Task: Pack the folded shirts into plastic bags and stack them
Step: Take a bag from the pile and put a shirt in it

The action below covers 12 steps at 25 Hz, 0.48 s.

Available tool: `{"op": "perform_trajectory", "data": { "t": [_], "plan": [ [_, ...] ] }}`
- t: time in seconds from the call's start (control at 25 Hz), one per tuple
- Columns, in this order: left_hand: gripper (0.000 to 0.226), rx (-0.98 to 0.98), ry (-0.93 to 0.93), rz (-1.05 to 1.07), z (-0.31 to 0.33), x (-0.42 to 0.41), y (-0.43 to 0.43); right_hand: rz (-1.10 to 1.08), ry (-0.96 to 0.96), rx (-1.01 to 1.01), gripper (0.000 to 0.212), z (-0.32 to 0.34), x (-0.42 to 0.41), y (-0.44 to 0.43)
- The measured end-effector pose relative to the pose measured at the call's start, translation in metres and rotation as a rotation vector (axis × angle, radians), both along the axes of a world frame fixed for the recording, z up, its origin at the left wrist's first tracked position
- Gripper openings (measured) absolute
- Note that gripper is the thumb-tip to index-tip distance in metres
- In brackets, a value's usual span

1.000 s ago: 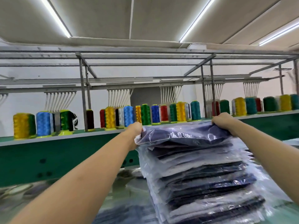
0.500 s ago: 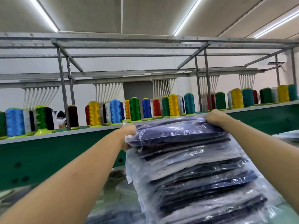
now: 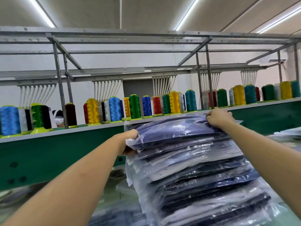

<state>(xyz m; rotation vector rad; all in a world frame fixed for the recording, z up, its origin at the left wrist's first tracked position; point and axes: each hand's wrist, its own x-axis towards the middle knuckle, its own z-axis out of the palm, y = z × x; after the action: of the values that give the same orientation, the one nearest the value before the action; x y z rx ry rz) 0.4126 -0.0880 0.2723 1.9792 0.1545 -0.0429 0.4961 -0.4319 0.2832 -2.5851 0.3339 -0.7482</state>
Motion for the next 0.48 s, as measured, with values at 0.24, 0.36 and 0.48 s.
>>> {"op": "perform_trajectory", "data": {
  "t": [0.24, 0.36, 0.48],
  "plan": [
    [0.032, -0.039, -0.004, 0.008, -0.001, -0.005, 0.002, -0.013, -0.084, 0.01, 0.031, -0.005, 0.0, 0.0],
    [0.015, -0.037, -0.034, 0.086, 0.001, -0.004, 0.01, -0.033, -0.192, 0.031, 0.025, -0.007, -0.007, 0.001],
    [0.009, 0.051, -0.137, 0.208, 0.001, -0.006, 0.019, 0.001, -0.306, 0.043, 0.02, -0.006, -0.022, 0.01]
  ]
}}
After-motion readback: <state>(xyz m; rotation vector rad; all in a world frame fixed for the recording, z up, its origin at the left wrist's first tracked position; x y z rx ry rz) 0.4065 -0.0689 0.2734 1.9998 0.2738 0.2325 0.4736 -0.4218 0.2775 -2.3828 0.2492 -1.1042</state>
